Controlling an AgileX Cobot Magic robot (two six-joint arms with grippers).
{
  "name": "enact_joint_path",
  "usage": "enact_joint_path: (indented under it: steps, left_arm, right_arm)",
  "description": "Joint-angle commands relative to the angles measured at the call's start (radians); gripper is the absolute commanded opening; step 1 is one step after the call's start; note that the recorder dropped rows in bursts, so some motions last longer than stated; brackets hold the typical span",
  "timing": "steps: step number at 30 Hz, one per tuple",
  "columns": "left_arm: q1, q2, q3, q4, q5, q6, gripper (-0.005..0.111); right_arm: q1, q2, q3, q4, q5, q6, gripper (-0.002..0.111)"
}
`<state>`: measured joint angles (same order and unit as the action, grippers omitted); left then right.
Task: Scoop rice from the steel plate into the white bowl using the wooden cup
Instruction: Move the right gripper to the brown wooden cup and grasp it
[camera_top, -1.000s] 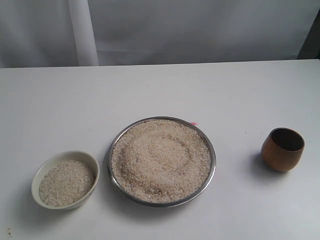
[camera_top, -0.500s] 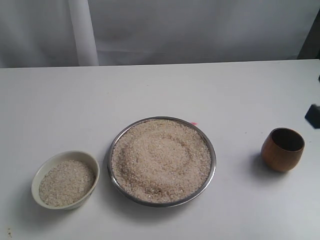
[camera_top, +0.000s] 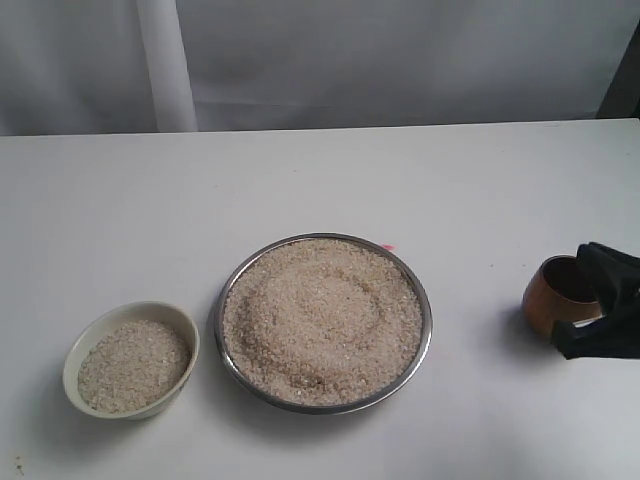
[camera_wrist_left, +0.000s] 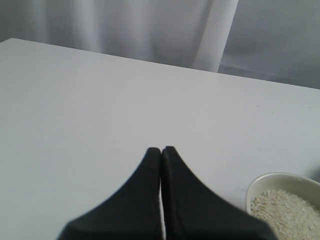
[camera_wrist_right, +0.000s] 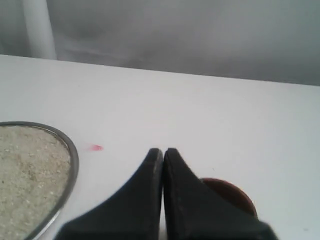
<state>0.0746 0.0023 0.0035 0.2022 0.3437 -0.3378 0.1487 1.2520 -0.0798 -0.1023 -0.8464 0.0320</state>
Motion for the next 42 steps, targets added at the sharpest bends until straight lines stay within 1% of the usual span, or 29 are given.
enact_joint_path:
  steps: [1, 5, 10, 13, 30, 32, 34, 36, 37, 39, 40, 42]
  left_arm:
    - [-0.005, -0.002, -0.004, -0.006, -0.006, -0.002, 0.0]
    - [-0.005, -0.002, -0.004, -0.006, -0.006, -0.002, 0.0]
    - [-0.005, -0.002, -0.004, -0.006, -0.006, -0.002, 0.0]
    - [-0.005, -0.002, -0.004, -0.006, -0.006, -0.002, 0.0]
    - [-0.005, -0.002, -0.004, -0.006, -0.006, -0.002, 0.0]
    - [-0.005, -0.002, -0.004, -0.006, -0.006, -0.002, 0.0]
    - [-0.005, -0.002, -0.004, -0.006, -0.006, -0.002, 0.0]
    - [-0.005, -0.002, -0.004, -0.006, -0.006, -0.002, 0.0]
    - [-0.005, -0.002, -0.004, -0.006, -0.006, -0.002, 0.0]
    - [-0.005, -0.002, -0.004, -0.006, -0.006, -0.002, 0.0]
    - [-0.005, -0.002, -0.004, -0.006, -0.006, -0.002, 0.0]
    - [-0.005, -0.002, -0.004, -0.006, -0.006, -0.002, 0.0]
  right_arm:
    - [0.002, 0.069, 0.074, 0.102, -0.136, -0.074, 0.0]
    - [0.002, 0.091, 0.08, 0.061, -0.117, -0.081, 0.0]
    - [0.002, 0.091, 0.08, 0.026, -0.041, -0.051, 0.0]
    - [0.002, 0.091, 0.08, 0.031, 0.051, -0.047, 0.0]
    - [0.002, 0.092, 0.08, 0.036, 0.14, -0.047, 0.0]
    - [0.002, 0.092, 0.08, 0.036, 0.158, -0.047, 0.002]
    - [0.002, 0.092, 0.08, 0.036, 0.169, -0.047, 0.01]
    - [0.002, 0.092, 0.08, 0.036, 0.177, -0.047, 0.024]
    - [0.002, 0.092, 0.08, 0.036, 0.177, -0.06, 0.036]
    - [0.002, 0.092, 0.08, 0.036, 0.177, -0.062, 0.055]
    - [0.002, 0.092, 0.08, 0.036, 0.173, -0.062, 0.07]
    - [0.002, 0.092, 0.08, 0.036, 0.161, -0.058, 0.09]
